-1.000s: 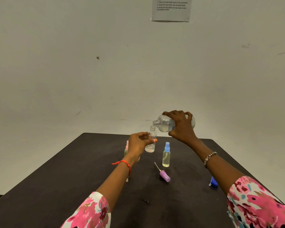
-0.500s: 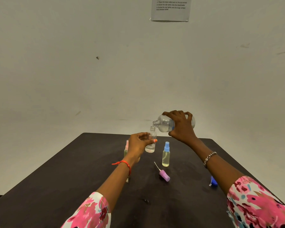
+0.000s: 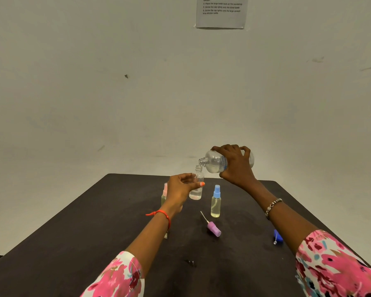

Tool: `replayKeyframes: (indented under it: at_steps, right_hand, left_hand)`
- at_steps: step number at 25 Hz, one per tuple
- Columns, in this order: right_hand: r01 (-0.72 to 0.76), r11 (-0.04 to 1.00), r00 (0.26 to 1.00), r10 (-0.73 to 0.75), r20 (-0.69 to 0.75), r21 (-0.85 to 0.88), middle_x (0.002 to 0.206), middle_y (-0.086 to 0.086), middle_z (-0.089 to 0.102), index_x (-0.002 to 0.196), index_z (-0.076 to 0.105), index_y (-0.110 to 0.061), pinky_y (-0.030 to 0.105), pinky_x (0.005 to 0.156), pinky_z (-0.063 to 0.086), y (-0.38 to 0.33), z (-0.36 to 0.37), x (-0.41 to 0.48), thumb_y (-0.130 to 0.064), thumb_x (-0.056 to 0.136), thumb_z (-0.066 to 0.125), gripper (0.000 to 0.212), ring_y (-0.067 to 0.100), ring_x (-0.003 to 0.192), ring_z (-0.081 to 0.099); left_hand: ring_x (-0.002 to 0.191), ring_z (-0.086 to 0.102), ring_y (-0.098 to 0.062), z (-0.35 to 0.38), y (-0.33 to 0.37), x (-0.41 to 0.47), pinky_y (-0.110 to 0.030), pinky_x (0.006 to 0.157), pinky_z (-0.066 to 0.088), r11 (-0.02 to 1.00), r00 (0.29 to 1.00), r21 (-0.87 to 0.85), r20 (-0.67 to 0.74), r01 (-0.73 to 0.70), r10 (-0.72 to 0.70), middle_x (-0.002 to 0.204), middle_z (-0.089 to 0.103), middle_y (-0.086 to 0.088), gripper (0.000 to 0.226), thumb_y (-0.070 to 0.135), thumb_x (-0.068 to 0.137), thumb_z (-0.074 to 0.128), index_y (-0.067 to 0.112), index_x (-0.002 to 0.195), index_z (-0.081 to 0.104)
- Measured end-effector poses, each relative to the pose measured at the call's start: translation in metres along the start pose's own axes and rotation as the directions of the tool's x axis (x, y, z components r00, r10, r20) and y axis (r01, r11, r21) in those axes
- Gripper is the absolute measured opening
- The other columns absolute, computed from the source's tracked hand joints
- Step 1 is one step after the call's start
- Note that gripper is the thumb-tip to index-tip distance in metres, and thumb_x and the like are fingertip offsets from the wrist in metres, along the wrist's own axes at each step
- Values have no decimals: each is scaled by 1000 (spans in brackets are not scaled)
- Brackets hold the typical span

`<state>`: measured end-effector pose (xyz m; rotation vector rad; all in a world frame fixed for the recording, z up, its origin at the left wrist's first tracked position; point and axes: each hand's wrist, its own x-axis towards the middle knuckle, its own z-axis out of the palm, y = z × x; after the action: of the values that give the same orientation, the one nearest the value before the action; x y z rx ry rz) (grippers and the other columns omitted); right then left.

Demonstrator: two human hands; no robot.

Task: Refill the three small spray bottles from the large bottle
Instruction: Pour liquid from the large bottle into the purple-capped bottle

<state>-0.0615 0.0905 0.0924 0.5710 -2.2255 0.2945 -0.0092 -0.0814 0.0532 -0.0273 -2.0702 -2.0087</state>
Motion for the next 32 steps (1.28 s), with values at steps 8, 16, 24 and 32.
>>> replayKeyframes:
  at_steps: [8, 16, 24, 32]
  right_hand:
    - [1, 1000, 1000, -1, 7, -3, 116, 6, 60, 122, 54, -23, 47, 99, 21, -1, 0, 0, -9, 58, 73, 69, 27, 111, 51]
    - [3, 1000, 1000, -3, 13, -15, 115, 4, 60, 122, 54, -25, 45, 98, 21, -2, 2, 0, -10, 58, 72, 68, 25, 111, 51]
    - [10, 1000, 1000, -10, 23, 5, 117, 8, 59, 123, 53, -22, 48, 100, 21, -4, 2, 1, -11, 60, 74, 67, 28, 114, 50]
    - [5, 1000, 999, -5, 36, 0, 119, 8, 59, 124, 53, -22, 49, 100, 21, -3, 1, 1, -11, 60, 74, 68, 28, 114, 50]
  left_hand:
    - [98, 54, -14, -1, 0, -1, -27, 89, 45, 1000, 1000, 3, -3, 3, -3, 122, 62, -13, 53, 8, 71, 75, 2, 121, 57]
    - [97, 55, -15, -2, -1, -1, -32, 93, 47, 1000, 1000, 0, -5, 15, -15, 121, 62, -14, 54, 8, 70, 76, 1, 120, 57]
    - [109, 57, -22, -2, -2, 1, -34, 95, 47, 1000, 1000, 18, -11, 16, -16, 123, 62, -13, 53, 9, 71, 76, 3, 120, 57]
    - [108, 57, -22, -2, -2, 1, -33, 94, 47, 999, 1000, 28, -14, 16, -16, 123, 61, -13, 53, 9, 71, 76, 3, 120, 57]
